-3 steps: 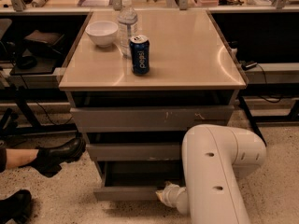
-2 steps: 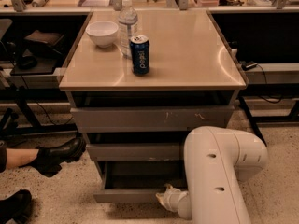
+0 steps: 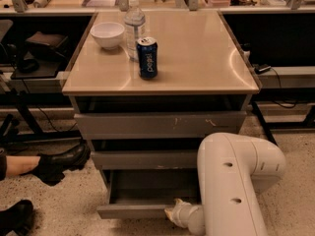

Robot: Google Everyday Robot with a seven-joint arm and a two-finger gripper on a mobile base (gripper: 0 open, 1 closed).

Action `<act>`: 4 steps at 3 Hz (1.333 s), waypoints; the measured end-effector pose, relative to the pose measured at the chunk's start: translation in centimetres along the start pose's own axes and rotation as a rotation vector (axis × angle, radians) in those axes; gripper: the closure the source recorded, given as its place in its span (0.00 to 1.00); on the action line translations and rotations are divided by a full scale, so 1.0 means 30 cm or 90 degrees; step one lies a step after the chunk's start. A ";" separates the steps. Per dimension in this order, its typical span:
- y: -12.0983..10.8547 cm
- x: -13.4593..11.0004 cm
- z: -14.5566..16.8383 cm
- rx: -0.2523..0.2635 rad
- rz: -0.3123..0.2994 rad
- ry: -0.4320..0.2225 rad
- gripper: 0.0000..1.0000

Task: Open bottom drawer

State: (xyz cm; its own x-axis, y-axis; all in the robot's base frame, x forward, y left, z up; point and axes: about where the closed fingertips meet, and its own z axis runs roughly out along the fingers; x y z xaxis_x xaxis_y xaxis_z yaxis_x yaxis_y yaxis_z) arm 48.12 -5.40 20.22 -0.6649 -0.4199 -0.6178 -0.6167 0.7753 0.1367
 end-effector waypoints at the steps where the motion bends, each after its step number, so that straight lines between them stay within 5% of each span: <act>1: 0.000 -0.005 0.002 0.000 0.003 0.004 1.00; 4: 0.068 0.066 -0.030 -0.014 -0.017 -0.018 1.00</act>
Offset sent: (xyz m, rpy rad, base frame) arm -0.0452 0.0093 -0.0148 -0.0015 -0.0409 0.1022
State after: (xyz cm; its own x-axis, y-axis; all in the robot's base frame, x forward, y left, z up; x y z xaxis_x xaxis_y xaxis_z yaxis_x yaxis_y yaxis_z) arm 45.17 -5.09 19.98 -0.6358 -0.4274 -0.6428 -0.6438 0.7530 0.1361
